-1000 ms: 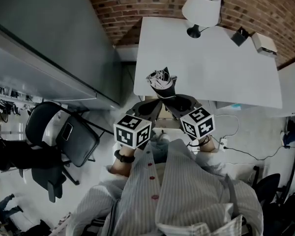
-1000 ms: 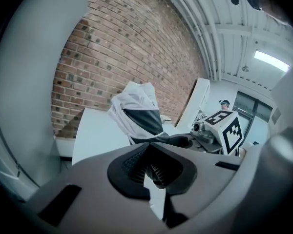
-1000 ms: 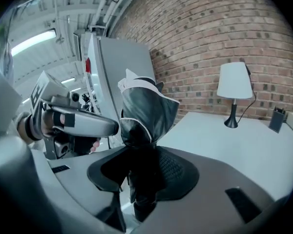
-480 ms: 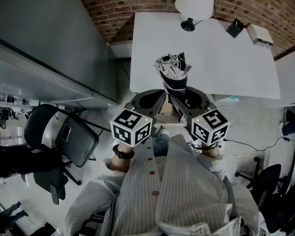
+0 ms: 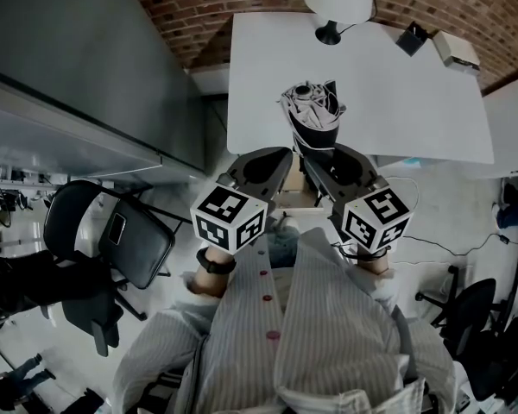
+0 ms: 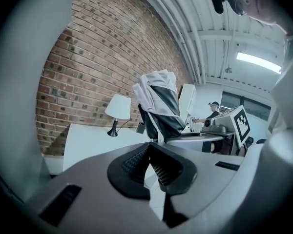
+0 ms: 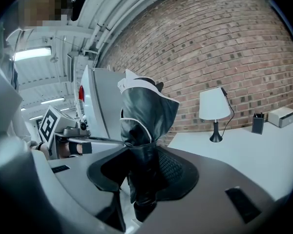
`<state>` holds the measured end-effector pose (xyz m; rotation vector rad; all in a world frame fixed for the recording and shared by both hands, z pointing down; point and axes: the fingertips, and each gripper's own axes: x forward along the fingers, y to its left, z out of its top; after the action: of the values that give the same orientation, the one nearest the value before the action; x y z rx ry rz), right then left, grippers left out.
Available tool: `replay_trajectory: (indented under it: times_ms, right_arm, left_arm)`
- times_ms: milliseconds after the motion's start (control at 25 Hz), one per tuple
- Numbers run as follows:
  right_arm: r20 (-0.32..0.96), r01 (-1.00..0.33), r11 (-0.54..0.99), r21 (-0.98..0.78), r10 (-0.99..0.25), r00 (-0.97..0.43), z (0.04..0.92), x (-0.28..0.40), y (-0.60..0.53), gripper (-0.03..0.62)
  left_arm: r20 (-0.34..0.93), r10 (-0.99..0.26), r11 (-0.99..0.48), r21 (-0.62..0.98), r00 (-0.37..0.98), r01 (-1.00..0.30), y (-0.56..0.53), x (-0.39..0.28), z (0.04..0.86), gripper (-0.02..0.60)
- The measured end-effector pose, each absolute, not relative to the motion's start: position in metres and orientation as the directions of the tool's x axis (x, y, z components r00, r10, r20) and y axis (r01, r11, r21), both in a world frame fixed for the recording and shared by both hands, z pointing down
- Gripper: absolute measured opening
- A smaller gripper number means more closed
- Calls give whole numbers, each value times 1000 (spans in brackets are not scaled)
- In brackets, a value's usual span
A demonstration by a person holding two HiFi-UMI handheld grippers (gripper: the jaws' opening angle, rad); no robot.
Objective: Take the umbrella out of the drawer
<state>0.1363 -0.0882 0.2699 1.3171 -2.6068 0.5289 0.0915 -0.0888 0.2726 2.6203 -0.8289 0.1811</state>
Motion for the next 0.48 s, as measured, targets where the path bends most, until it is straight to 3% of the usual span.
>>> replay_trajectory:
  times_ms: [480]
  right_arm:
    - [298, -802, 538, -260, -745, -597, 270, 141, -87, 170]
  left_arm:
    - [236, -532, -753, 309, 814, -581, -87, 94, 274, 9]
